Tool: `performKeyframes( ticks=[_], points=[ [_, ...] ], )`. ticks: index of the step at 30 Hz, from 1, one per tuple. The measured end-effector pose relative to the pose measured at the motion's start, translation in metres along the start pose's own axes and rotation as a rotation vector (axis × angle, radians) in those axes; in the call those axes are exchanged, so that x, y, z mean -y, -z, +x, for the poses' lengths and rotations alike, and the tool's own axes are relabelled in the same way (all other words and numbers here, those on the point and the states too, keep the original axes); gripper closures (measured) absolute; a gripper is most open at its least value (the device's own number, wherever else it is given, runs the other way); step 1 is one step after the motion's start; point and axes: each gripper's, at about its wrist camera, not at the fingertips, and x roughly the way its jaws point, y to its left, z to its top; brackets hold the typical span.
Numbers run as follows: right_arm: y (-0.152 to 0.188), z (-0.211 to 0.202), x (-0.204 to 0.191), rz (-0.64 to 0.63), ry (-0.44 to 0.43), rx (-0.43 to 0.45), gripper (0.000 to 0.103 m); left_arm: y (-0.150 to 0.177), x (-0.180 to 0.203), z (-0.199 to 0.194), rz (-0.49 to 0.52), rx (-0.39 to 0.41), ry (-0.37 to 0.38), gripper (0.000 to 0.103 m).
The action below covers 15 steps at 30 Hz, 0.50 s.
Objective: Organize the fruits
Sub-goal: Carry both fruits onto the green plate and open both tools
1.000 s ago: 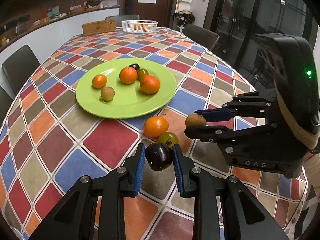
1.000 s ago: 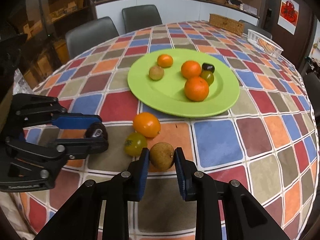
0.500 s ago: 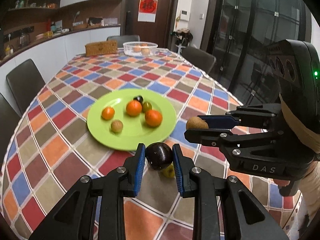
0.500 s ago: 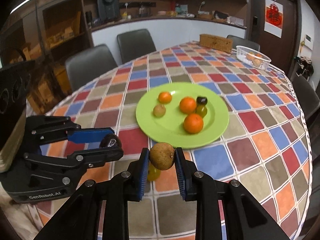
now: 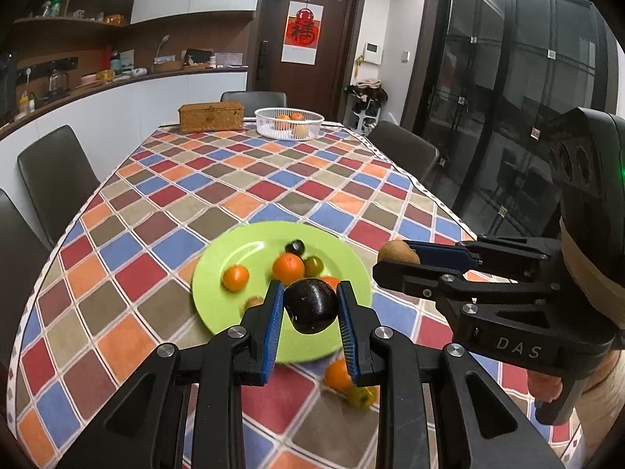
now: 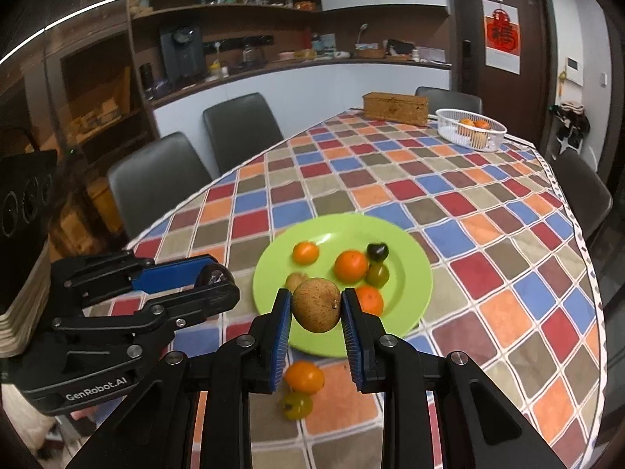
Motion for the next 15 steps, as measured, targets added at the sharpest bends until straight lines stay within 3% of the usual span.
performKeyframes(
  ticks=[15],
  points=[
    [-0.025,0.068,0.019,0.050,0.040,-0.077,0.076,-0.022,-0.052,0.063,-0.067,-0.064,0.004,0.076]
  ],
)
